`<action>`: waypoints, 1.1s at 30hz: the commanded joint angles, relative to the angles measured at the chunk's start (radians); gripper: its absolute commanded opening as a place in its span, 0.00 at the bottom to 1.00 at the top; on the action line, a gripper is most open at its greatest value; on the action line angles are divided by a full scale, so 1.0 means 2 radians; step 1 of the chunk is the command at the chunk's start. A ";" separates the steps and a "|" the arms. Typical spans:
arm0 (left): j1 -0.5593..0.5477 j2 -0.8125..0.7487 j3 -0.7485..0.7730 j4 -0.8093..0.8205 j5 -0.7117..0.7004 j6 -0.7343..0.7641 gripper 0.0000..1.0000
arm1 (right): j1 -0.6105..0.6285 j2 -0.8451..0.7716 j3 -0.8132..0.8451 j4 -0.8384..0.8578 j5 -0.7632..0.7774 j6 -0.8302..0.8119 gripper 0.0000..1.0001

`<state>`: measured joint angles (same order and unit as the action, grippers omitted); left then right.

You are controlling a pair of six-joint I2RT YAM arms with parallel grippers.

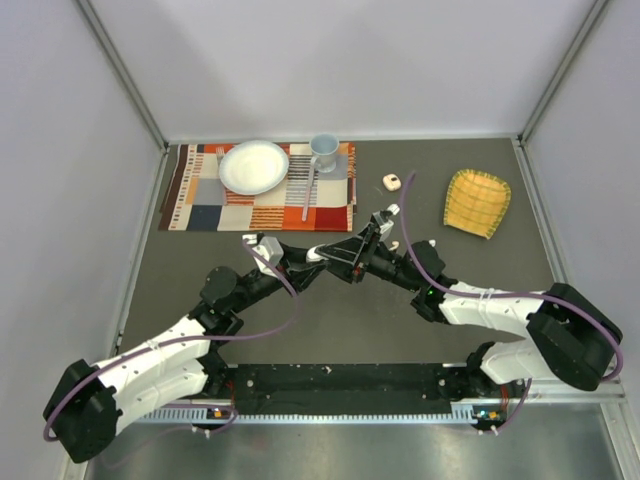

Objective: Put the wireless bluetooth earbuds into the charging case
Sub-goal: Pass from the left arm to the right, then pass from the right arm to the left

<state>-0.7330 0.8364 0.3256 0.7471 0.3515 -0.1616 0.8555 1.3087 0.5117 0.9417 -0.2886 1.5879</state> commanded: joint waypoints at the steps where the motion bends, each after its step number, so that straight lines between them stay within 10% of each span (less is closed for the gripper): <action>1: -0.002 0.001 0.015 0.010 0.008 -0.004 0.27 | 0.006 -0.018 0.010 0.024 0.000 -0.008 0.16; 4: -0.002 -0.003 0.014 0.010 0.007 -0.001 0.17 | 0.006 -0.021 0.008 0.014 0.004 -0.012 0.16; 13: -0.002 -0.007 0.005 0.033 0.001 -0.007 0.42 | 0.006 -0.025 0.004 0.008 0.011 -0.016 0.17; 26: -0.002 0.005 0.003 0.054 0.009 -0.011 0.30 | 0.006 -0.017 0.000 0.028 0.009 -0.005 0.17; 33: -0.002 0.012 0.004 0.054 0.008 -0.016 0.40 | 0.006 -0.003 -0.005 0.073 0.005 0.008 0.17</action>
<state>-0.7338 0.8509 0.3199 0.8165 0.3527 -0.1864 0.8558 1.2938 0.4976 0.9611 -0.2813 1.5787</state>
